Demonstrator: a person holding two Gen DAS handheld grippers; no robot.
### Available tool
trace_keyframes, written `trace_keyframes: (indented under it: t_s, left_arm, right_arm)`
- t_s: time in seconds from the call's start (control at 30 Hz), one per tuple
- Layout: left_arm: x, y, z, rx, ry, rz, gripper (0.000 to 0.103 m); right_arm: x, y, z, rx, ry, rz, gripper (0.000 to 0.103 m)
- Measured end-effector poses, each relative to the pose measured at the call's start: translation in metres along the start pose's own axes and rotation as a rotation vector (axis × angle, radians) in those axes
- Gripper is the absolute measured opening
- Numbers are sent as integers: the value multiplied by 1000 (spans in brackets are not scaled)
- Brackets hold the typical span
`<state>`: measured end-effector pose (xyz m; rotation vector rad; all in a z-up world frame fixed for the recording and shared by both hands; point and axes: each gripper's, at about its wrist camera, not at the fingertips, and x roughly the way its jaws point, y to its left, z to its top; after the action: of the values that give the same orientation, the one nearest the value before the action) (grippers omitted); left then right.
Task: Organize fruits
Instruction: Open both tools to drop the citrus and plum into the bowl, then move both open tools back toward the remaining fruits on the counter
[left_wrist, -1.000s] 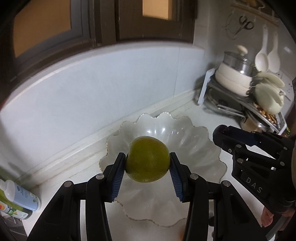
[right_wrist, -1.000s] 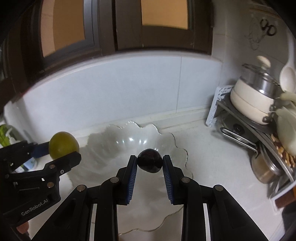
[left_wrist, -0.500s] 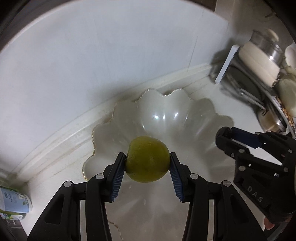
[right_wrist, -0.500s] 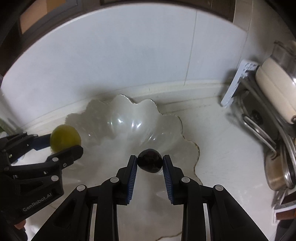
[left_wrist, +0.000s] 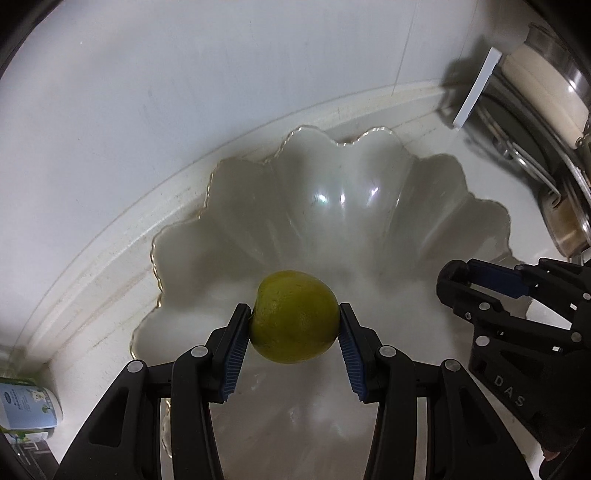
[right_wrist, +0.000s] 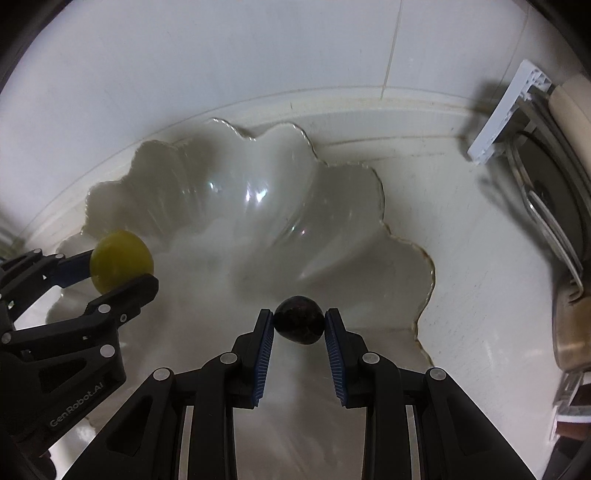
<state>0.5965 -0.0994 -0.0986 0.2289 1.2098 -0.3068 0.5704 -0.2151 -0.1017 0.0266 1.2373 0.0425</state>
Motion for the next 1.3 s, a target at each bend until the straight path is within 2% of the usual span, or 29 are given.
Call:
trace_keyframes:
  t_s: [0.23,0.27,0.33,0.37,0.4,0.53,0.67,0.83,0.93,1.07,1.2,1.3]
  left_arm:
    - [7,-1,1,0,33,15,48]
    - [6,-1,1,0,32,24,51]
    - [1,0,1,-2,14,47,72]
    - [-3,0,2,-4,2,54,73]
    - [-5,0,1,-5,-1,51,73]
    - [-22,11,-3,-37,-16,53,73]
    - [-44,16,-8,-62,-66,48,75]
    - [-79,11,-23,-44,-161,98,85]
    - [-100,4,-32,-38,-218,116,86]
    - [-126,-1,-44,-52,-264,66,86]
    - [-149,-9,-62,-43,-325,77,92]
    - [-166,-14,-76,-38,-358,67,92]
  right_arm:
    - [2,3,-1,-4,11,-3,31]
    - [2,2,-1,-5,14,-5,32]
    - [-1,1,-1,-8,13,-9,41]
    - [-2,3,-1,-8,10,-11,46]
    - [-4,1,-1,-7,5,-13,48]
    - [-20,-1,-5,-1,-30,-27,48]
    - [-43,-7,-13,20,-90,-27,48]
    - [-81,-10,-30,32,-192,-40,48]
    - [-101,-11,-43,26,-237,-31,48]
    - [-121,-13,-58,15,-283,-18,48]
    - [-145,-17,-72,14,-340,-11,48]
    - [-164,-17,-87,8,-386,-24,48]
